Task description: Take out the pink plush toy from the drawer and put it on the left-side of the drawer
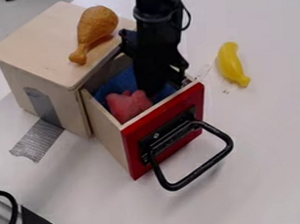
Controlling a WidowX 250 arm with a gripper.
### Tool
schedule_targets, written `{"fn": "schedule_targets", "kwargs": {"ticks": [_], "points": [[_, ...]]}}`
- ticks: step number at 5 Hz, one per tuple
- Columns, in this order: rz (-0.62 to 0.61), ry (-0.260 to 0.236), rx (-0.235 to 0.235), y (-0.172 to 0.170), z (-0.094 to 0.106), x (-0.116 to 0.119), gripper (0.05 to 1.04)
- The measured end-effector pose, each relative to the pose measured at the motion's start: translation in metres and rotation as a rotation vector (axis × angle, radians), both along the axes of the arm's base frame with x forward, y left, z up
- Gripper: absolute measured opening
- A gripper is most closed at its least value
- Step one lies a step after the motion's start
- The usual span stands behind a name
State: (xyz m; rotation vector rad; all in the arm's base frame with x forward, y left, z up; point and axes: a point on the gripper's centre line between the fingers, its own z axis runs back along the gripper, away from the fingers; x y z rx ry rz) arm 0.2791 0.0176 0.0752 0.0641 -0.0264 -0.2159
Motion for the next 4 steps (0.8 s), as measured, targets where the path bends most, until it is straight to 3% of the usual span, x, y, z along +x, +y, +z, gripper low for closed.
{"fn": "schedule_targets", "kwargs": {"ticks": [1, 2, 3, 4], "points": [[0.015, -0.071, -0.028, 0.002, 0.036, -0.004, 0.068], [0.035, -0.149, -0.048, 0.008, 0.074, -0.024, 0.068], [0.061, -0.146, -0.056, 0.018, 0.086, -0.057, 0.068], [0.124, -0.124, -0.053, 0.038, 0.085, -0.090, 0.068]]}}
